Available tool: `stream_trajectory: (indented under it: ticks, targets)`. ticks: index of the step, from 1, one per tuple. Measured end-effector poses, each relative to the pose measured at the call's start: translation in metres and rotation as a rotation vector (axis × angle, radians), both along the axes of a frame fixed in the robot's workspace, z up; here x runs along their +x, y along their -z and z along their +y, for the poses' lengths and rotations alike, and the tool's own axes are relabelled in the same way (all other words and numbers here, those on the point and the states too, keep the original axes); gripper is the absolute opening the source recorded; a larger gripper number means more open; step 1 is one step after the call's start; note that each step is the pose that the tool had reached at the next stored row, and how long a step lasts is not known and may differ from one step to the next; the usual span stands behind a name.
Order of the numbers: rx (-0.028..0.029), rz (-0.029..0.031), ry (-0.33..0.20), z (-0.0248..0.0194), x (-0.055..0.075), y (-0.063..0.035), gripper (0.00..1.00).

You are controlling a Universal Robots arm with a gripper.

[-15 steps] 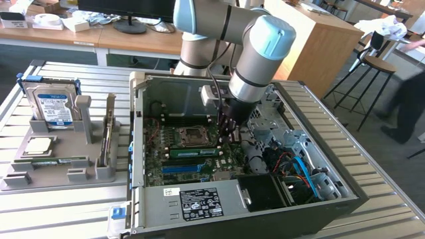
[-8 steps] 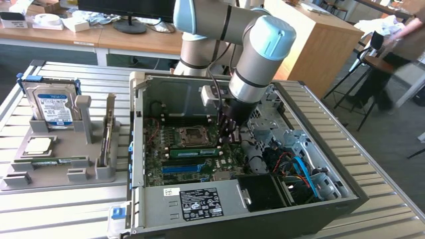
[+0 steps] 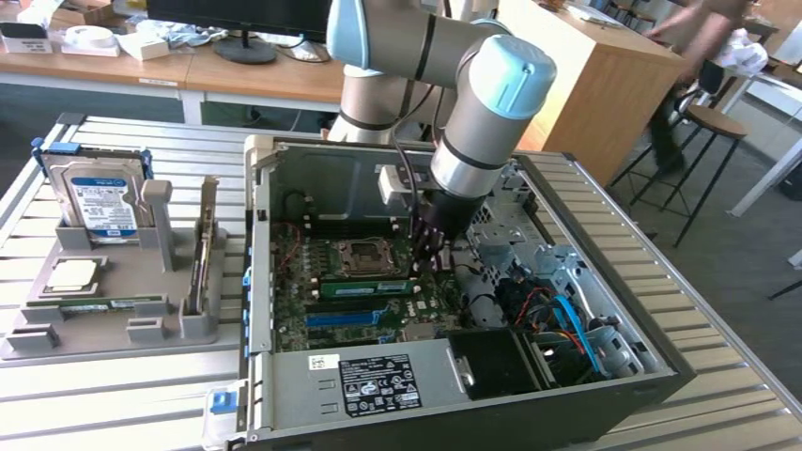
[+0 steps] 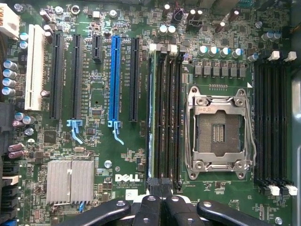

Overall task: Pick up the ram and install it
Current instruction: 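Press down the ram until it locks into place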

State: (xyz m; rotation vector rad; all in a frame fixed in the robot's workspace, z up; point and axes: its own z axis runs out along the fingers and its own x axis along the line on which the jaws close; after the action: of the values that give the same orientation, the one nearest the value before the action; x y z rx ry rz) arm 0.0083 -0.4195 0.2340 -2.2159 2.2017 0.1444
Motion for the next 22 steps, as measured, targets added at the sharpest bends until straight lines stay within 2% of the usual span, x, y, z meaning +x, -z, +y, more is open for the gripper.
stream_trajectory:
  ticks: [11,15,22]
  targets:
    - [0.0007,-0.0001,0.0,0.0,0.0017,0.0023,0.1]
    - [0.0035,-0.0002,0.0,0.0001,0.002,0.0026,0.1]
    - [0.0033,0.0,0.0,0.0,0.002,0.0059,0.1]
